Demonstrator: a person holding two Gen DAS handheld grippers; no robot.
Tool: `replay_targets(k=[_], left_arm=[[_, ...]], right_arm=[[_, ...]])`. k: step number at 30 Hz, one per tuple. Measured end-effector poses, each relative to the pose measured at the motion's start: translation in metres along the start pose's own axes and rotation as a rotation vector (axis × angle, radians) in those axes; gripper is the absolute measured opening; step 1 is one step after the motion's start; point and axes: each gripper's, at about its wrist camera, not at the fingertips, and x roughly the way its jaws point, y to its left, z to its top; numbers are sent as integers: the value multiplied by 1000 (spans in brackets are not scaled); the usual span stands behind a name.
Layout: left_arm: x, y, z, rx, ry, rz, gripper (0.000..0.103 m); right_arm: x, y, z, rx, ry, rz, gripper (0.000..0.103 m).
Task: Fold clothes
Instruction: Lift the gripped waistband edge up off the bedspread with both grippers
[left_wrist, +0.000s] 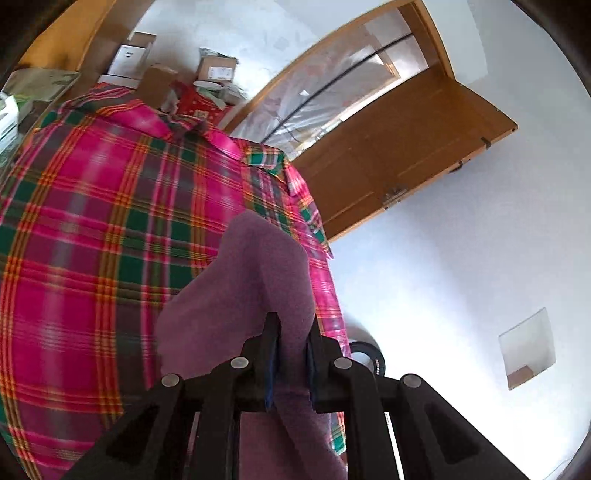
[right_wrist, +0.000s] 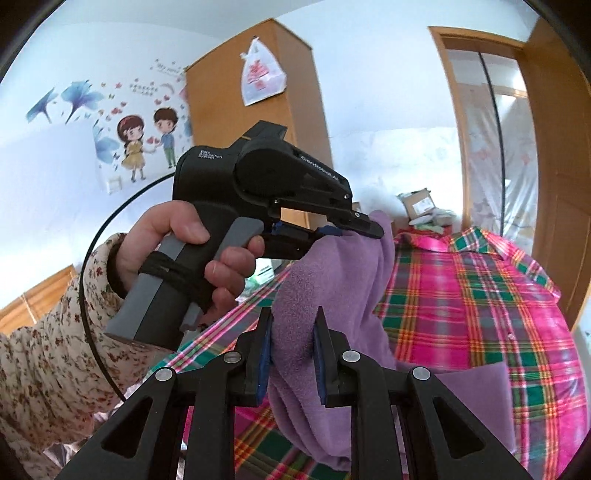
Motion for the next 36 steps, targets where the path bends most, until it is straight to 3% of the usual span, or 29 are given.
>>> replay_targets(k=[29, 36], left_arm=[[101, -62, 9, 38, 135, 19, 14], [133, -69, 8, 42, 178, 22, 14]], right_arm=[[-43, -100, -12, 162, -27, -94, 20], [-47, -127, -24, 189, -14, -162, 20]])
